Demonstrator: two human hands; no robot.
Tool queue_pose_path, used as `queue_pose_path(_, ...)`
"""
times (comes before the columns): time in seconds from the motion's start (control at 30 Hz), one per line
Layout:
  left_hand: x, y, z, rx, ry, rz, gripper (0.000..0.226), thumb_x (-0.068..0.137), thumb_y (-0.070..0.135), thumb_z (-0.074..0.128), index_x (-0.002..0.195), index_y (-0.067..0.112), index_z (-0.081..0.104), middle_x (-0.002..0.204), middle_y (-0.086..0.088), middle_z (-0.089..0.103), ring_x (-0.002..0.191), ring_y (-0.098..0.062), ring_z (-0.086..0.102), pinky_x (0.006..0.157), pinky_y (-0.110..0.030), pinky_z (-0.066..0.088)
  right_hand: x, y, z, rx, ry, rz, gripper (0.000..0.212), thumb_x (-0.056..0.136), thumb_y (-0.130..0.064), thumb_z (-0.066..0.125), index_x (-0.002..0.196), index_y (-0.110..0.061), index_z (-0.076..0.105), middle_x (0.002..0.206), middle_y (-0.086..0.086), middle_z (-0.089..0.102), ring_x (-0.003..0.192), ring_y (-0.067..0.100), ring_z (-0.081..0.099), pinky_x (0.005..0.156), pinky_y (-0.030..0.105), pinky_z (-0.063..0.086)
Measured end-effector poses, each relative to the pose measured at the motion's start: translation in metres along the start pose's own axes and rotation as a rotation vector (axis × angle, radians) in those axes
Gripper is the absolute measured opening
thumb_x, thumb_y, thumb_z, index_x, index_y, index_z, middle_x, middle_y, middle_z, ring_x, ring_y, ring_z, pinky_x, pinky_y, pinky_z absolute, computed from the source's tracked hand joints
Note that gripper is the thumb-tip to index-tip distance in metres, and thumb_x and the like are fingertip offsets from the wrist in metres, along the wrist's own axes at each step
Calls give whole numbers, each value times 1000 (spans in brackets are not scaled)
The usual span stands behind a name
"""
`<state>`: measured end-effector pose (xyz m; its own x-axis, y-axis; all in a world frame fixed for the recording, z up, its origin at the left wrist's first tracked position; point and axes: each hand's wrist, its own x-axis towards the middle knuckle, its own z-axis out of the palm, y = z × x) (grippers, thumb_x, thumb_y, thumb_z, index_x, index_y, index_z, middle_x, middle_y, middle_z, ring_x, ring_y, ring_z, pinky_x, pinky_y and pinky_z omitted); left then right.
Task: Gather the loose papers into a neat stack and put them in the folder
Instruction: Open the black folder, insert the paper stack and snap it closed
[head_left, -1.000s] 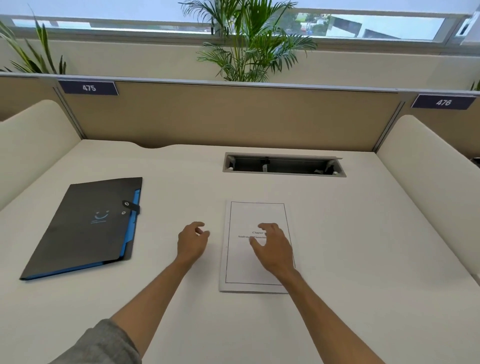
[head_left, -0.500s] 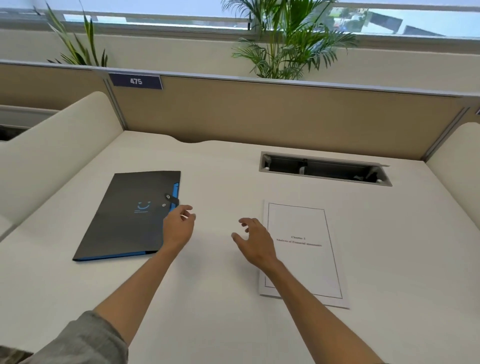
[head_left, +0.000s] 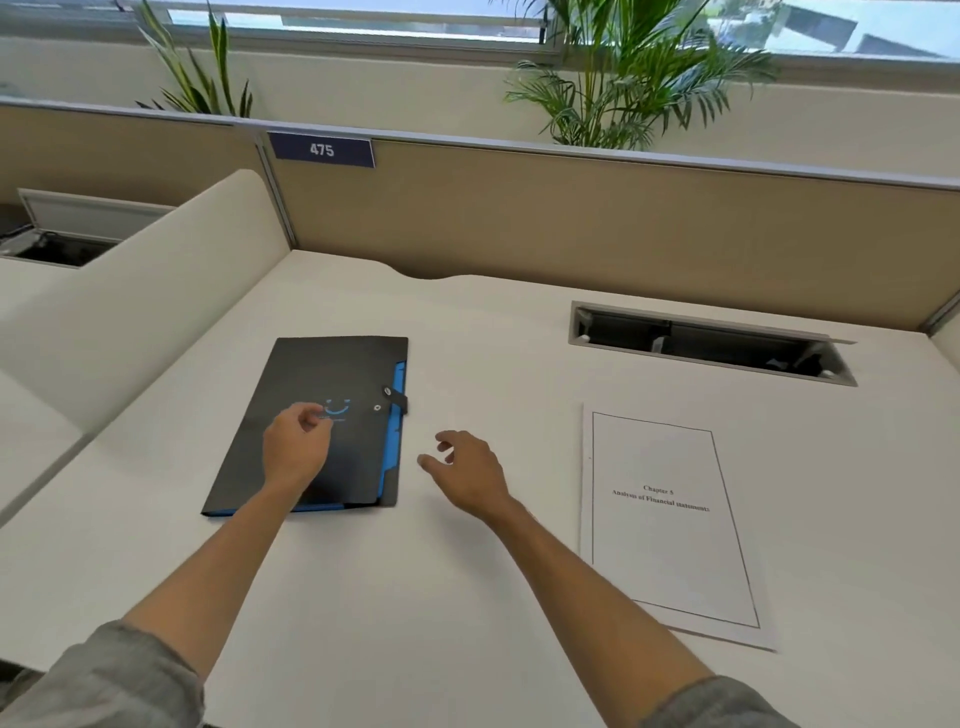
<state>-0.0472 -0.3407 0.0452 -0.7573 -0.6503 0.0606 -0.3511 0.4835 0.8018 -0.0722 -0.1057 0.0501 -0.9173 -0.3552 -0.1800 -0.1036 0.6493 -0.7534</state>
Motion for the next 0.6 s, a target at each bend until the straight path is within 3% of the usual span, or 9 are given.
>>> queue_pose_path(0.13,10,-15,-17,120,58,-62,24,85,15,64,108,10,67,100,-9,67,94,-30,62,84,-39,47,8,-17,21,-33,-63,49,54,88,-47,59,130,-12,58,127,4,63,112,24,61,92,36,48)
queue_pose_path(0.2,14,-20,-25,275,83,-116,33,84,22,65,115,10,64,116,-15,61,108,-35,57,94,-46,42,11,-24,31,-56,-90,79,39,88,-45,59,103,-10,64,99,4,65,90,24,62,74,33,47)
queue_pose_path(0.27,16,-27,-33,414,74,-170,44,84,29,64,123,10,60,130,-19,52,121,-38,47,100,-51,35,11,-29,39,-71,-98,107,32,85,-41,59,70,-16,48,72,-2,48,62,16,48,55,28,36)
queue_pose_path(0.3,17,-31,-38,454,64,-189,47,84,32,64,125,10,58,133,-19,49,126,-37,43,102,-52,32,11,-31,43,-81,-95,104,35,84,-38,60,64,-18,40,70,-3,44,59,15,44,53,28,33)
queue_pose_path(0.43,21,-49,-50,489,21,-264,51,85,36,61,128,8,55,135,-21,48,131,-37,36,103,-53,30,12,-40,54,-125,-84,113,26,80,-36,58,73,-14,45,97,8,56,81,26,57,70,35,44)
queue_pose_path(0.6,22,-59,-53,364,3,-325,45,84,32,65,118,3,58,122,-22,54,116,-42,49,94,-51,40,18,-48,63,-58,-91,216,30,81,-39,56,83,-10,47,96,7,49,80,23,48,71,34,41)
